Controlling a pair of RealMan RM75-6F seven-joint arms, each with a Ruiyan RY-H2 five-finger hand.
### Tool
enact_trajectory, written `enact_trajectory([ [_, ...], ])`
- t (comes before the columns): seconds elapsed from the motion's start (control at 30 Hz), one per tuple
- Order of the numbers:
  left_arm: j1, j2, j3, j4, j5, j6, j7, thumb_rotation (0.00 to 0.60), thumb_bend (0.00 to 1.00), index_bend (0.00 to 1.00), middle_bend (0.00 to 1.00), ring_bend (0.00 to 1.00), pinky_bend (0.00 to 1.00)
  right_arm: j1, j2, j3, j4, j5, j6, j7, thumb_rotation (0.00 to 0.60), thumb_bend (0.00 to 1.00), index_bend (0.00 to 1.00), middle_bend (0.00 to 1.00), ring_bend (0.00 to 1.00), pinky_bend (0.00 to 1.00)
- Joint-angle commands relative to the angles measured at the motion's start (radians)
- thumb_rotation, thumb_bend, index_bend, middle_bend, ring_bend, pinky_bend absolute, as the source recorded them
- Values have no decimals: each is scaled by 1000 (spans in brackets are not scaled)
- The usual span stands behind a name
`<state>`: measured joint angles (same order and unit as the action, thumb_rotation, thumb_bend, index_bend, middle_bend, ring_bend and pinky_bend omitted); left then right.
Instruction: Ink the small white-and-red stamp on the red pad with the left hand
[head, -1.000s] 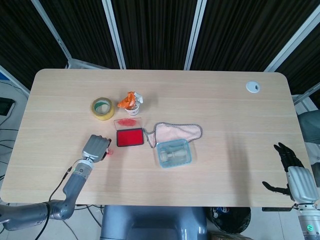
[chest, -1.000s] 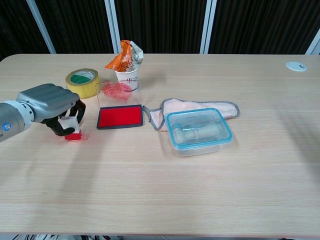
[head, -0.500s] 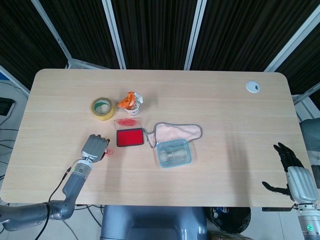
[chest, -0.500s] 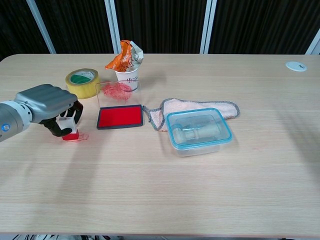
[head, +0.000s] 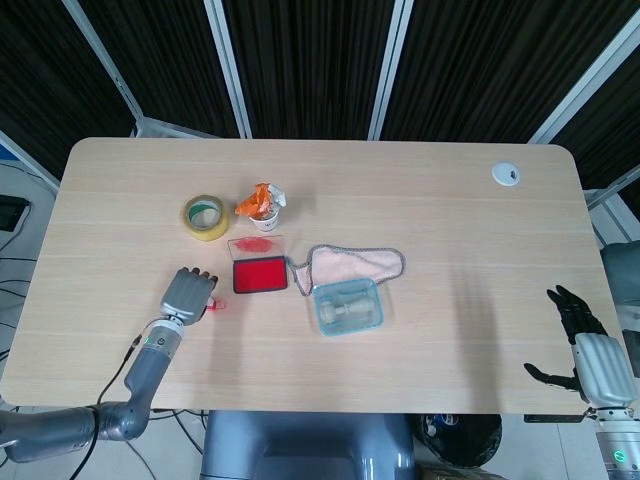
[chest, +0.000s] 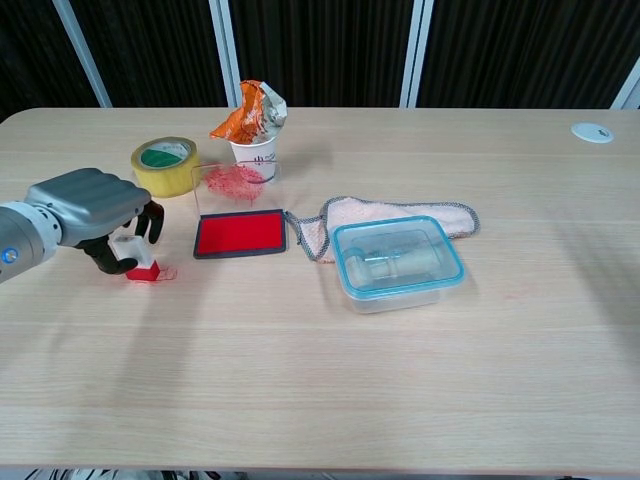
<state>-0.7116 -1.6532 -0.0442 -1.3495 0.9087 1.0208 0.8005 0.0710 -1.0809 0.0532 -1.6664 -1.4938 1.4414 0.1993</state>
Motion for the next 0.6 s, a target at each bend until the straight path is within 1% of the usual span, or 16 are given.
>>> enact_trajectory([
  [0.03,1,1,-1,-3,-1,2,1,600,236,349,327,278,397,0,0,0,0,0,0,0,600,127,0,0,0,185],
  [0.13,2,3,-3,-7,-2,3,-1,600,151,298,276,236,362,0,0,0,0,0,0,0,600,127,0,0,0,185],
  [0.23,3,6,-5,-13,-4,3,-3,600,90,266,234,198,330,0,0,0,1,-1,1,-1,600,129,0,0,0,185],
  [0.3,5,8,-5,-17,-2,5,-9,600,71,228,195,165,297,0,-1,0,2,-2,3,-3,600,130,0,0,0,185],
  [0.43,12,21,-3,-37,12,12,-25,600,67,90,77,68,192,0,-1,0,3,-4,3,-5,600,131,0,0,0,185],
  [0.5,19,36,-1,-61,31,27,-36,600,67,45,42,45,162,0,-1,0,5,-4,4,-8,600,132,0,0,0,185],
  [0.6,37,70,3,-111,85,75,-62,600,67,28,28,40,152,0,-3,1,9,-6,8,-15,600,132,0,0,0,185],
])
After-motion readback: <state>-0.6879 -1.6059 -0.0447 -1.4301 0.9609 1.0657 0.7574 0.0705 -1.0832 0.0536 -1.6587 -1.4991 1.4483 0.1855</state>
